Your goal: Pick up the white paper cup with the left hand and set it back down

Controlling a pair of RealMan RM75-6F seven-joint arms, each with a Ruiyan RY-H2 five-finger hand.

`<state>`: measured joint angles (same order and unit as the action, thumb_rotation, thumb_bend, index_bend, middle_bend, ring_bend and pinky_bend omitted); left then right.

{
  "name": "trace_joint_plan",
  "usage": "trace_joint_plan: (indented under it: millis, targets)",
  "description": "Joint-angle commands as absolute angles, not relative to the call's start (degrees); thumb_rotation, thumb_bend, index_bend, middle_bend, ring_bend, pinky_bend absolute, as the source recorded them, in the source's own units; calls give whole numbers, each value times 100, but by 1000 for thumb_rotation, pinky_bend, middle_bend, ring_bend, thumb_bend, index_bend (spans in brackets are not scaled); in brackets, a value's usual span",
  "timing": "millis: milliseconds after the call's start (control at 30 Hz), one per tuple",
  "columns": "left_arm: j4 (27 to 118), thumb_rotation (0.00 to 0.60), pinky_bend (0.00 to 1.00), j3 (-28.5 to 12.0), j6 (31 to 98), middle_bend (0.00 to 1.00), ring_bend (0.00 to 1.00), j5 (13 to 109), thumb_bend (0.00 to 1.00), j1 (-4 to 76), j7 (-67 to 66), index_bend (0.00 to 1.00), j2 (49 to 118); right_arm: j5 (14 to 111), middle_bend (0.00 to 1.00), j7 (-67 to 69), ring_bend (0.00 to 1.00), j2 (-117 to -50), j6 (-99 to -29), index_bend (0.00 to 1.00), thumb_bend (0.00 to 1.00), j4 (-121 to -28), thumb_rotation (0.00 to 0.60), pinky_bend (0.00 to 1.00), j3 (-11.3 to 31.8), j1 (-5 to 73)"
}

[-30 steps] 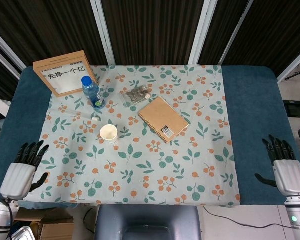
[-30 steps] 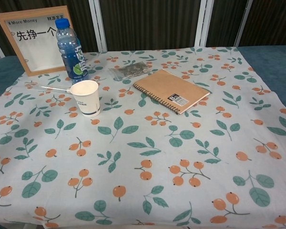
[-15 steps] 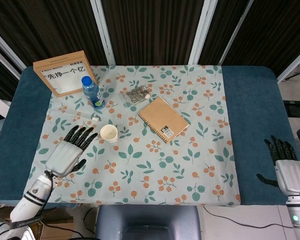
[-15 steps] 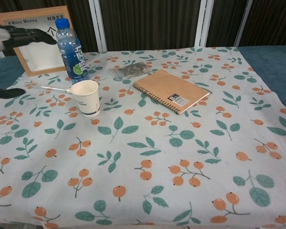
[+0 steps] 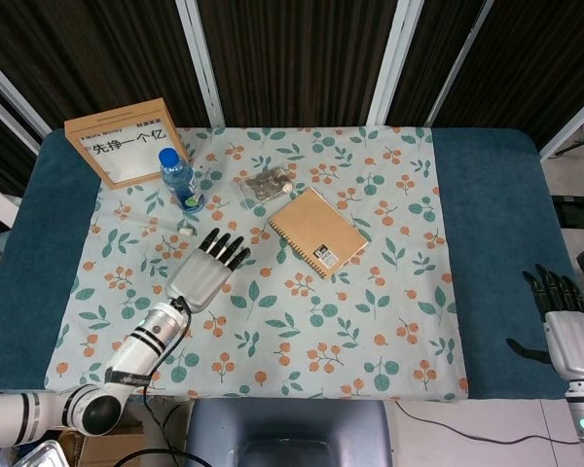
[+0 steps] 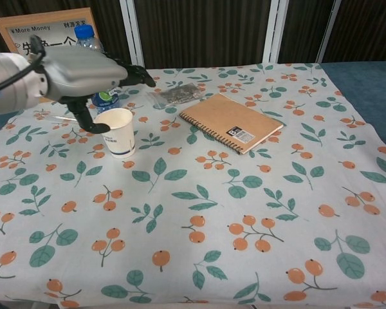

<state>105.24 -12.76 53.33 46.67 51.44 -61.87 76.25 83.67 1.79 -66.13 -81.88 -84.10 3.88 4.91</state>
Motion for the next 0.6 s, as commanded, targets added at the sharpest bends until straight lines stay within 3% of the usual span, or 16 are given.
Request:
trace_joint_plan:
  millis: [33,300,600]
  targets:
    - [10205,600,0,-1154,5461,0,0,4085,312,5647,-6611,0,7995,8346,0,251,0,-6657,-8155,0,69,-8335,600,0,375,494]
    - [9760,600,0,-900,5522,0,0,2868,311,6379,-7166,0,8163,8449,0,519,0,-6662,-8304,0,70,-8190,600,0,401,469]
    - [9328,600,0,-556,5674,0,0,2307,312,6796,-7421,0,8354,8442,0,596,0,-6684,-8285,0,69,-8128,600,0,420,489]
